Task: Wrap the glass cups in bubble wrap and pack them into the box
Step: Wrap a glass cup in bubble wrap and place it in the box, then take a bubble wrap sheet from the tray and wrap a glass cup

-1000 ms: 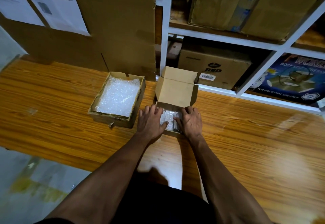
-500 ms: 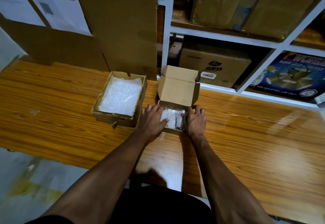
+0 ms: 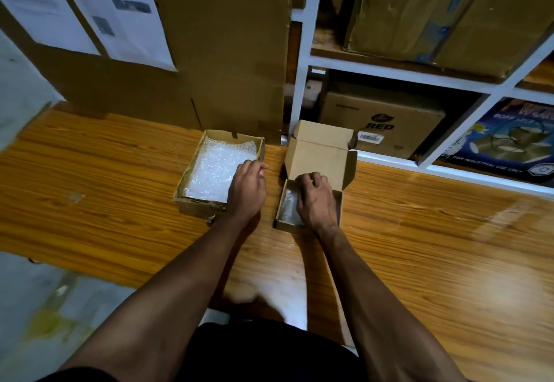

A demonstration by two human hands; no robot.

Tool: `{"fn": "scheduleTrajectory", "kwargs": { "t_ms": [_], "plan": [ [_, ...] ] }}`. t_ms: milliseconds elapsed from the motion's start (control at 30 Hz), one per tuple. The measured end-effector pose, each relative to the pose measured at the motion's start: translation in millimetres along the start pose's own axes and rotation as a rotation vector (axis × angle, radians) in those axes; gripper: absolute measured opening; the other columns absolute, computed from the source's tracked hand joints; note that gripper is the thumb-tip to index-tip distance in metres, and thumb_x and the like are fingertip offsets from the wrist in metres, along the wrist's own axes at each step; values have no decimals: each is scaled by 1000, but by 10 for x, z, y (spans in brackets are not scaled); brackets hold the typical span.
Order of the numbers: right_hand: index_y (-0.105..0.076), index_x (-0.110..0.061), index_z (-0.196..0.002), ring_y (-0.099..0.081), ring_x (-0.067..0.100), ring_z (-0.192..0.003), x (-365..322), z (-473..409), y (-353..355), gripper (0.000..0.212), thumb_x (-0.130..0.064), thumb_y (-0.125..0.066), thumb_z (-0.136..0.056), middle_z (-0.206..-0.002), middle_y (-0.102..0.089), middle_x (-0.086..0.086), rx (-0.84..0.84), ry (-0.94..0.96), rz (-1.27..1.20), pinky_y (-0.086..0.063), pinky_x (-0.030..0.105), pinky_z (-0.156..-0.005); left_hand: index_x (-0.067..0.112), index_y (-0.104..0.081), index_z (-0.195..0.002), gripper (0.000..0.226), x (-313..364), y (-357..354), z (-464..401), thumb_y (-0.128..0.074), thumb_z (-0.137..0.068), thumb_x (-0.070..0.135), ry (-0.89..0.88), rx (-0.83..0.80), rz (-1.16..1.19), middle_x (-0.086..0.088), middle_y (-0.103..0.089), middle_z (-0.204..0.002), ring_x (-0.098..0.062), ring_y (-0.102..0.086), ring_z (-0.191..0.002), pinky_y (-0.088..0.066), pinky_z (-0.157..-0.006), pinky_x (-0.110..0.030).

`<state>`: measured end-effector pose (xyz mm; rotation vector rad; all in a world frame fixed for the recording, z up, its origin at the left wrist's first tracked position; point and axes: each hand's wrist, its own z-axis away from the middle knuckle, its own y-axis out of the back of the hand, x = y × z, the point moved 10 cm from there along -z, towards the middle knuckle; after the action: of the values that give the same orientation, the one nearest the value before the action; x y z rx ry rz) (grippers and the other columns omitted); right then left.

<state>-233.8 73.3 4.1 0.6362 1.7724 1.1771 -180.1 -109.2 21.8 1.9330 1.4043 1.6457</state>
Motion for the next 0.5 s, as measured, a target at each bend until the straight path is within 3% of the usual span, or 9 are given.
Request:
{"fn": "scheduleTrajectory", "kwargs": {
  "t_ms": [133,267,500],
  "plan": [
    [-58,-13,-123,-55,31,-105,-477,-201,-193,26,-23,-57,-98,-116,-57,11,-62,118,-142,-53,45,-85,18,-65,-121,25,-473,222,-148,-55,-99,11,179,19,-75,-7,-61,-120,-28,-54,-114,-51,-86,-42],
    [-62,-10,-127,-55,36,-111,-885,-379,-385,31,-19,-59,-97,-122,-59,16,-114,203,-164,-53,46,-91,21,-66,-129,33,-1075,182,-204,-68,-96,16,347,-187,-202,-11,-57,-132,-32,-54,-125,-51,-98,-41],
    [-67,-13,-125,-49,34,-118,-1180,-624,-625,34,-35,-61,-100,-135,-56,11,-79,172,60,-46,47,-93,25,-60,-140,59,-1350,-90,-291,-81,-89,45,284,-441,-254,-13,-57,-135,-34,-54,-128,-51,-102,-45]
  ]
}}
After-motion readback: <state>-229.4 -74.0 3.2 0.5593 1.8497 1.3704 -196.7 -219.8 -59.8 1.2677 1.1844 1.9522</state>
